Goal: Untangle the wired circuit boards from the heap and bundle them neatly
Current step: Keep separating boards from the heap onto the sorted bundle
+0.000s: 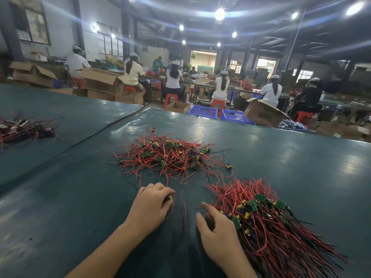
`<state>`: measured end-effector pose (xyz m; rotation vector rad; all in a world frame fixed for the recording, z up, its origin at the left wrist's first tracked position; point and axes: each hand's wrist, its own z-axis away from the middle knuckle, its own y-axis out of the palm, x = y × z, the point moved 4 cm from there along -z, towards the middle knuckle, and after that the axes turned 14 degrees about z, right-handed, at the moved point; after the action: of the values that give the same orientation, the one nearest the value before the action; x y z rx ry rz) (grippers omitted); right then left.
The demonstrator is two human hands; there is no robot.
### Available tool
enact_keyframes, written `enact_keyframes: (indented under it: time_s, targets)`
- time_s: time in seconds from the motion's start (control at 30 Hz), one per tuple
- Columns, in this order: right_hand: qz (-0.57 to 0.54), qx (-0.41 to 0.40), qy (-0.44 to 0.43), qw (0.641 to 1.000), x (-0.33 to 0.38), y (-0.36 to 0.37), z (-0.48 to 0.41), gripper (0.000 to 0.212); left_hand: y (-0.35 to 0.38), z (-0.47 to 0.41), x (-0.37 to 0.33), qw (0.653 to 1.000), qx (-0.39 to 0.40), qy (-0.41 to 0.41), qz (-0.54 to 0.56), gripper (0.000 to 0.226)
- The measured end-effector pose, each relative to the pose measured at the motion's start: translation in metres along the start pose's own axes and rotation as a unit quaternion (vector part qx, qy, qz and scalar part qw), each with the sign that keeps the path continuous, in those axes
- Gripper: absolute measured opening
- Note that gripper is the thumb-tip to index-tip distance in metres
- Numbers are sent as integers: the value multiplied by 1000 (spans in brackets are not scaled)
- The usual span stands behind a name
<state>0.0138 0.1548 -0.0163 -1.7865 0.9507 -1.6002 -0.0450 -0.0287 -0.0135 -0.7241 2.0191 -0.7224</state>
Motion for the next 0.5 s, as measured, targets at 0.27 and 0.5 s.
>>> enact_keyframes:
  time_s: [0.27, 0.5]
  targets:
    - [-133, -70, 13, 988, 0, -10, 0, 32, -14, 0, -29, 892, -145, -21, 427, 18]
    - [-165, -111, -35, 979, 8, -13, 2, 30, -4, 3, -38, 921, -52, 1, 385, 25]
